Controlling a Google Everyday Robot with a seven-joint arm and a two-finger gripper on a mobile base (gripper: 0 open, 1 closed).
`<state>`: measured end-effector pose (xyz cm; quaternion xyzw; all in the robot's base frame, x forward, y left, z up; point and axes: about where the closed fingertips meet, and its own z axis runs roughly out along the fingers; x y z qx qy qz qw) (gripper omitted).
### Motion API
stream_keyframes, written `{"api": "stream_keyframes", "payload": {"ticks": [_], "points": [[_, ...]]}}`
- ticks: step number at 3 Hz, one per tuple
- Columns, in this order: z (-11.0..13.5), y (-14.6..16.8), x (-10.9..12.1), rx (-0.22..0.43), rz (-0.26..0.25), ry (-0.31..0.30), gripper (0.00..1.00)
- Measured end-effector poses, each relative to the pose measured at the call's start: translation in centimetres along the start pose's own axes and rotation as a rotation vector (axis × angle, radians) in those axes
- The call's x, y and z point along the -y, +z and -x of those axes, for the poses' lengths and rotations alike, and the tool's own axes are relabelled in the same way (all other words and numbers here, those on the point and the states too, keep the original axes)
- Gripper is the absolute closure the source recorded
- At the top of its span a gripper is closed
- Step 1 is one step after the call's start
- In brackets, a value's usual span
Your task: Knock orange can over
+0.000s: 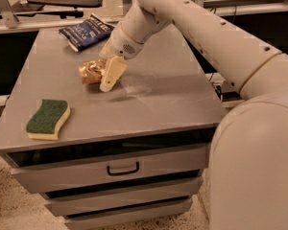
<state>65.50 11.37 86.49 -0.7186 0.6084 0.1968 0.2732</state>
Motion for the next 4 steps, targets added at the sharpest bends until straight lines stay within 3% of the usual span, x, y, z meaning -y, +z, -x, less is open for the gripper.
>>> {"api": "stream_keyframes", "payload": {"ticks": [2,3,4], "points": [[-0.6,-0.5,0.1,0.017,-0.011,0.02,0.0],[-2.2,-2.6,0.0,0.07,-0.054,0.074,0.0],[-4.0,-6.2,-0.8,0.179,-0.129,0.129,0.0]]}}
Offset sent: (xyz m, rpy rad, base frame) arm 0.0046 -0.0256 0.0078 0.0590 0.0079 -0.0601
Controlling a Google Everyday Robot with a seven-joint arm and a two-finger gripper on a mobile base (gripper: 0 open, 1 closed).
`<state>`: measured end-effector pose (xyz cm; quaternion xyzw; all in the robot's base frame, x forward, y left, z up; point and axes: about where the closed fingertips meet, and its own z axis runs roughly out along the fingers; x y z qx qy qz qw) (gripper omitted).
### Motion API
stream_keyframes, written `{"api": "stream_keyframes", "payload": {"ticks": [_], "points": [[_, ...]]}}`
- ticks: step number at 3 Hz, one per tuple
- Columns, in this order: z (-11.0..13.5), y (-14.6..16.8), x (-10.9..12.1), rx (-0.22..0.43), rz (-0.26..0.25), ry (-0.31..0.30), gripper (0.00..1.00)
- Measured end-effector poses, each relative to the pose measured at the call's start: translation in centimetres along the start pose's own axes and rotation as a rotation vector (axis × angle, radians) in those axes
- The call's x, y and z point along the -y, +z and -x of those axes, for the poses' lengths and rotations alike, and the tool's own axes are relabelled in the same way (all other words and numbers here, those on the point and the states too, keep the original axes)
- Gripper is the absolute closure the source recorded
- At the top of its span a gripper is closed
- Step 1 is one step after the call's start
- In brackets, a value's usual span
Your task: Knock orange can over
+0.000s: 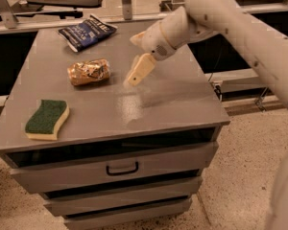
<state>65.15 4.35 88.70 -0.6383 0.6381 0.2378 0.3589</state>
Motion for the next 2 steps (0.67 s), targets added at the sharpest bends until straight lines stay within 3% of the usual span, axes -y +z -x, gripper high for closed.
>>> {"api": "stream_keyframes", "payload": {"ticks": [1,2], "points": [[-1.6,-4.3,-0.3,0.166,-0.098,0.067,0.0],[-3.6,-8.1,-0.2,0.193,-0.164,0.114,0.0]]}}
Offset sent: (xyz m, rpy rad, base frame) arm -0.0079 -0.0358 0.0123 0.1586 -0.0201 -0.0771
